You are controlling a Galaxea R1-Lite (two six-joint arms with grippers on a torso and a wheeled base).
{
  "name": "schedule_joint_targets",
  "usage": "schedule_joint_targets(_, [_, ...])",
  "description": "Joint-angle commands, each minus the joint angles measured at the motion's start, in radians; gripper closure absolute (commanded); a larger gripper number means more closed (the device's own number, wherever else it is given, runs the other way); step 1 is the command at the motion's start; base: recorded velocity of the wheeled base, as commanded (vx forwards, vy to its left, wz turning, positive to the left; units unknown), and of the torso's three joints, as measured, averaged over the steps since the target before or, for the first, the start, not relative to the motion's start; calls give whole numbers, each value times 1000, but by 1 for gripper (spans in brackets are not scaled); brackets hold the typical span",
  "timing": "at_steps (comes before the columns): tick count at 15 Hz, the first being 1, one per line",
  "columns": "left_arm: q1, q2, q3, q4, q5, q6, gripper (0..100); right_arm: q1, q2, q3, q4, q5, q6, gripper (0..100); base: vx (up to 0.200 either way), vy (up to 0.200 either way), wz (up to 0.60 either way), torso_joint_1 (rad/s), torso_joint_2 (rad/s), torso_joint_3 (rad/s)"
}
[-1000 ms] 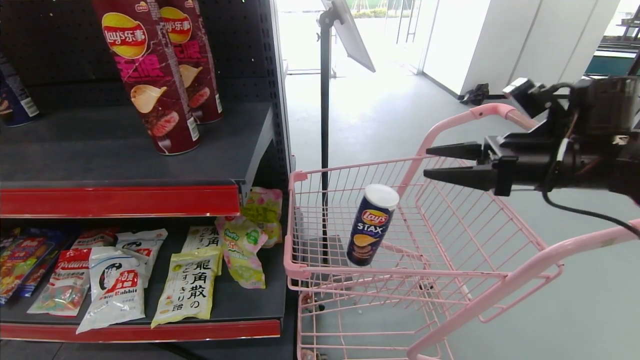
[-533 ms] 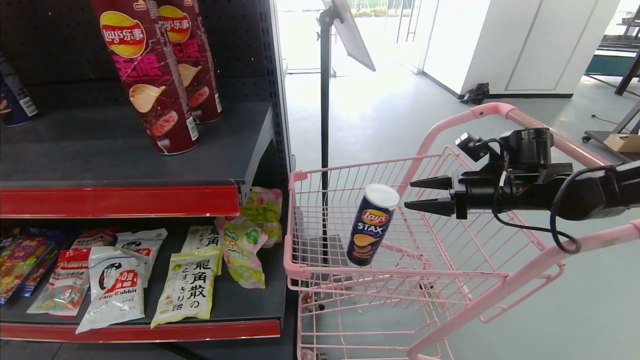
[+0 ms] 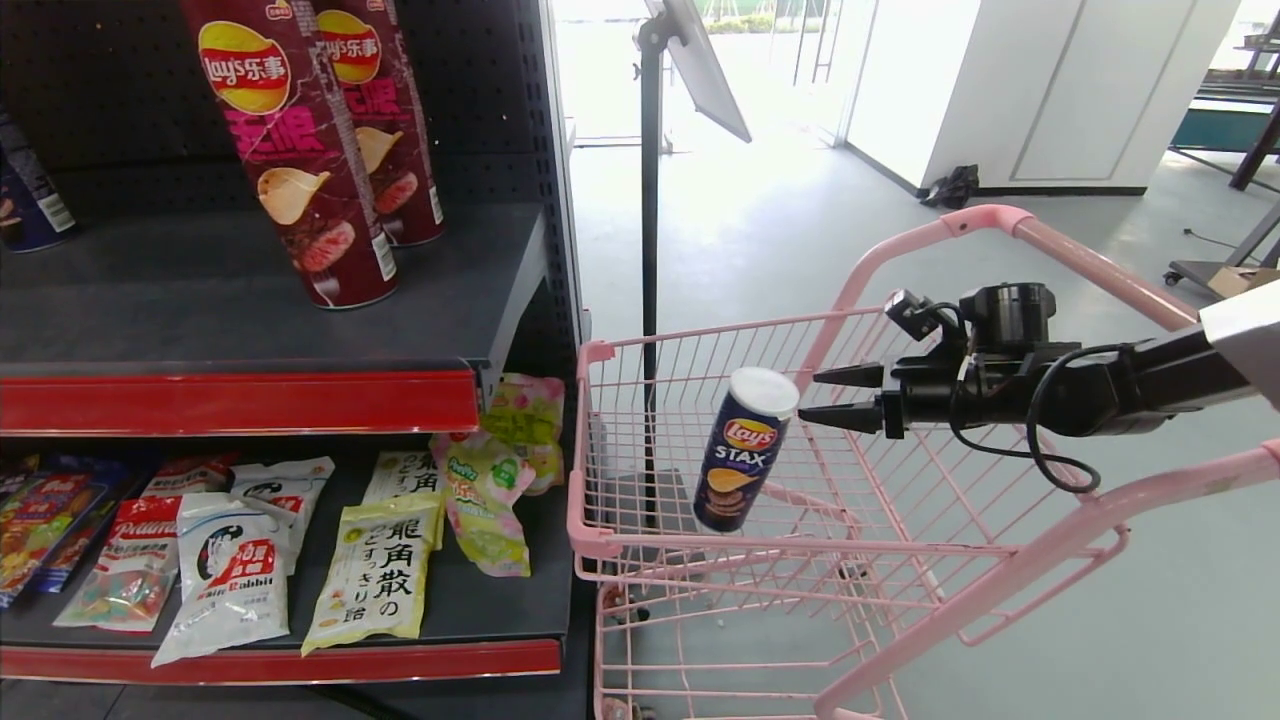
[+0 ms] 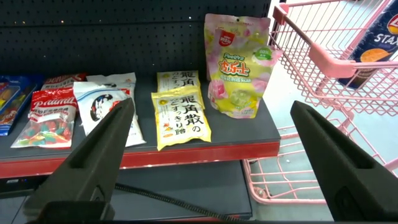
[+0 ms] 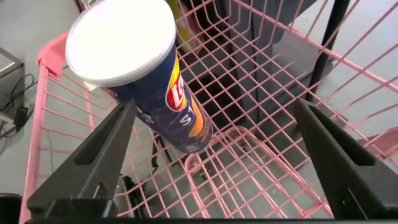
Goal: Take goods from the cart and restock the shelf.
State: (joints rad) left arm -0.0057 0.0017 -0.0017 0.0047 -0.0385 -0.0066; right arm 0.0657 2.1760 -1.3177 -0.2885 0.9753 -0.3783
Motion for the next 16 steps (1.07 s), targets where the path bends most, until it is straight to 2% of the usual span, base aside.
schedule_joint_targets(1, [0, 1, 0, 0, 0, -1, 0, 5, 24, -2, 0, 0, -2, 0, 0, 0, 0, 0, 0, 0])
schedule_joint_targets(8, [0, 1, 0, 0, 0, 0, 0, 12, -5, 61, 8, 19, -76, 0, 0, 0, 0, 0, 0, 0])
schedule_joint_targets(16, [0, 1, 0, 0, 0, -1, 0, 114, 13, 67, -9, 19, -102, 0, 0, 0, 0, 0, 0, 0])
